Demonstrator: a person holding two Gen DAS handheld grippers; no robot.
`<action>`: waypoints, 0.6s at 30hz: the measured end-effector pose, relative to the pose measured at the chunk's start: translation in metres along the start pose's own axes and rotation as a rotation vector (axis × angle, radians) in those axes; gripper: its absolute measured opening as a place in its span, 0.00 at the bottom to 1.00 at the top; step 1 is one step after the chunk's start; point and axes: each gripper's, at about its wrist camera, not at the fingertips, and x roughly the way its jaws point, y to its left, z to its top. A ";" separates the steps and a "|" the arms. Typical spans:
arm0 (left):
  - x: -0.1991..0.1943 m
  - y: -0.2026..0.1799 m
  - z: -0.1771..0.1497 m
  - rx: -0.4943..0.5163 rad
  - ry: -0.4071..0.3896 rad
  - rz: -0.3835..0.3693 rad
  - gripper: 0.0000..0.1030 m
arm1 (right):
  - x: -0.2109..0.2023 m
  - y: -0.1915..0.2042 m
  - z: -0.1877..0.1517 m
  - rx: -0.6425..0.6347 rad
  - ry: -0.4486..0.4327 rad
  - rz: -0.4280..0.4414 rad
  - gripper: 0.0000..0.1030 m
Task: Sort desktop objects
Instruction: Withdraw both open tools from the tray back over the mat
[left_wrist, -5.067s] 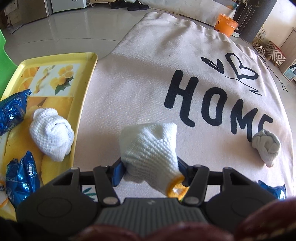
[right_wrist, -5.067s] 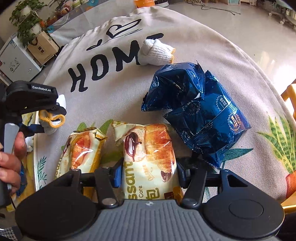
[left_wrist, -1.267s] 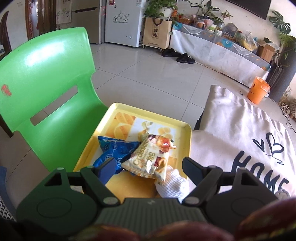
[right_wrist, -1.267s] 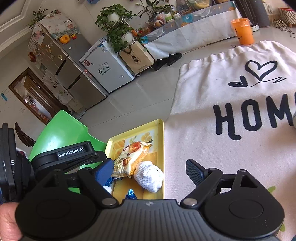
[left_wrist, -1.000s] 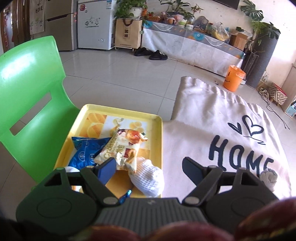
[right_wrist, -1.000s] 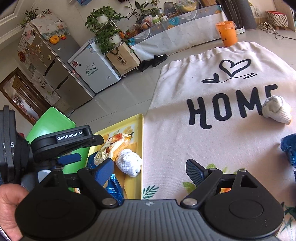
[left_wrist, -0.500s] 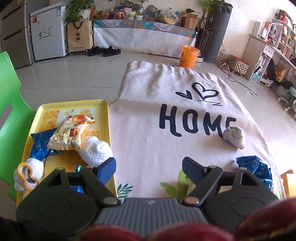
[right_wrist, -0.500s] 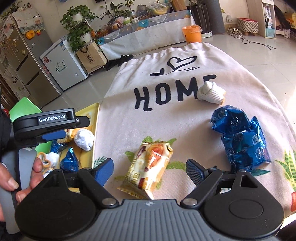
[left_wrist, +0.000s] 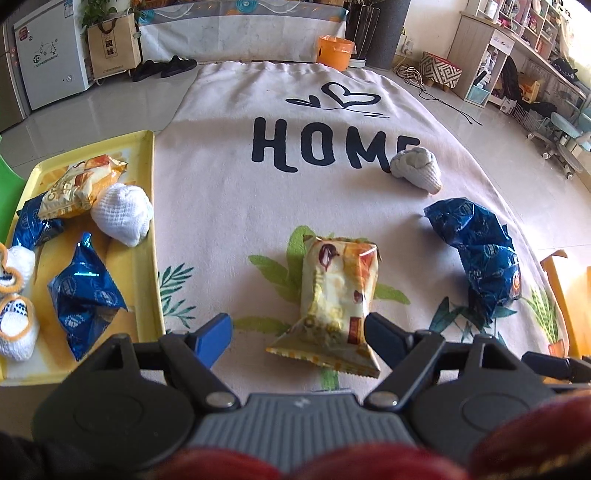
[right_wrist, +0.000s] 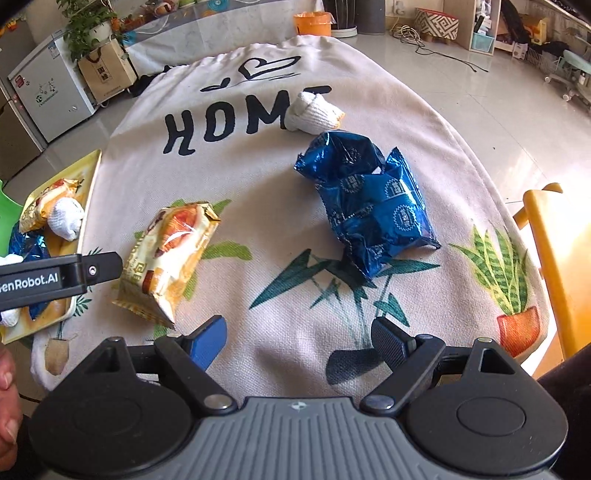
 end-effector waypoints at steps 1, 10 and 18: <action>0.000 -0.002 -0.005 -0.008 0.010 -0.006 0.79 | -0.001 -0.003 -0.001 0.003 0.000 -0.001 0.84; -0.004 -0.021 -0.026 -0.057 0.077 0.014 0.79 | -0.013 -0.014 0.000 0.015 -0.030 -0.012 0.84; -0.012 -0.038 -0.037 -0.094 0.096 0.055 0.79 | -0.019 -0.029 0.005 0.082 -0.050 0.004 0.84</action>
